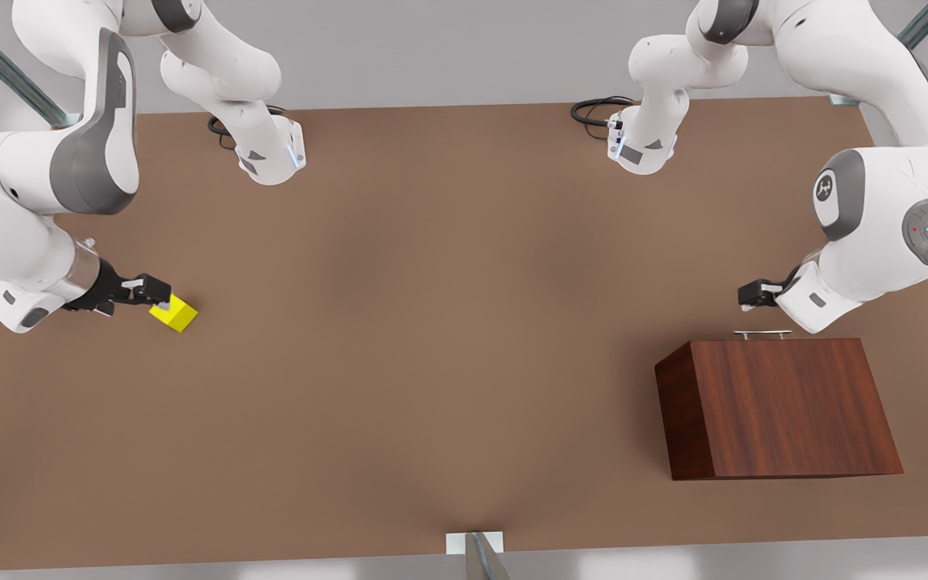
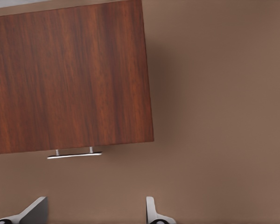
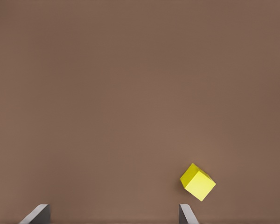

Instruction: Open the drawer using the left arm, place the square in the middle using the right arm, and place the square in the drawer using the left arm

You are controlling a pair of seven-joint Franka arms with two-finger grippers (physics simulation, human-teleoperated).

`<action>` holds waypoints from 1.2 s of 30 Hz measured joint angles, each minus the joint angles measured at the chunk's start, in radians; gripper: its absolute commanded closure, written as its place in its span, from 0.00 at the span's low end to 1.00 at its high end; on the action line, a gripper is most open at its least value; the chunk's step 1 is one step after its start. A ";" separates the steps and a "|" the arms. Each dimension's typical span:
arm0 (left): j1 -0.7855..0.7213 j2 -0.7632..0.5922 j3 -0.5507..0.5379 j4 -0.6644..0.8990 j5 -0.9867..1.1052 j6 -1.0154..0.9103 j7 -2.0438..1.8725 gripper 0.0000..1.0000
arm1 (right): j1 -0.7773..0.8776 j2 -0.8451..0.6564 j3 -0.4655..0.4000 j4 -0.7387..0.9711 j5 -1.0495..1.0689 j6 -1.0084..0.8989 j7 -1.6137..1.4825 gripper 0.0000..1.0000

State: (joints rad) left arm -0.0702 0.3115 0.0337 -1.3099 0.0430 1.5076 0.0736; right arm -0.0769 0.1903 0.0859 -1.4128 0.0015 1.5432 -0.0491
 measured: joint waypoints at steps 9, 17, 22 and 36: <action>-0.004 -0.263 0.049 -0.529 0.009 0.411 -0.572 0.00 | -0.037 -0.044 -0.011 -0.233 0.016 0.082 -0.443 0.00; 0.045 -0.343 0.091 -0.928 0.004 0.905 -0.966 0.00 | -0.059 -0.073 -0.114 -0.632 0.020 0.514 -1.200 0.00; 0.024 -0.341 0.098 -1.000 -0.009 0.998 -1.058 0.00 | -0.144 0.008 -0.155 -0.705 0.088 0.644 -1.235 0.00; -0.048 -0.301 0.160 -1.063 -0.175 1.104 -1.060 0.00 | -0.198 0.046 -0.186 -0.905 0.100 0.897 -1.387 0.00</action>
State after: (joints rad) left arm -0.1178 0.0102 0.1937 -2.3730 -0.1319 2.6118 -0.9863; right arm -0.2744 0.2364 -0.0997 -2.3179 0.1013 2.4400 -1.4356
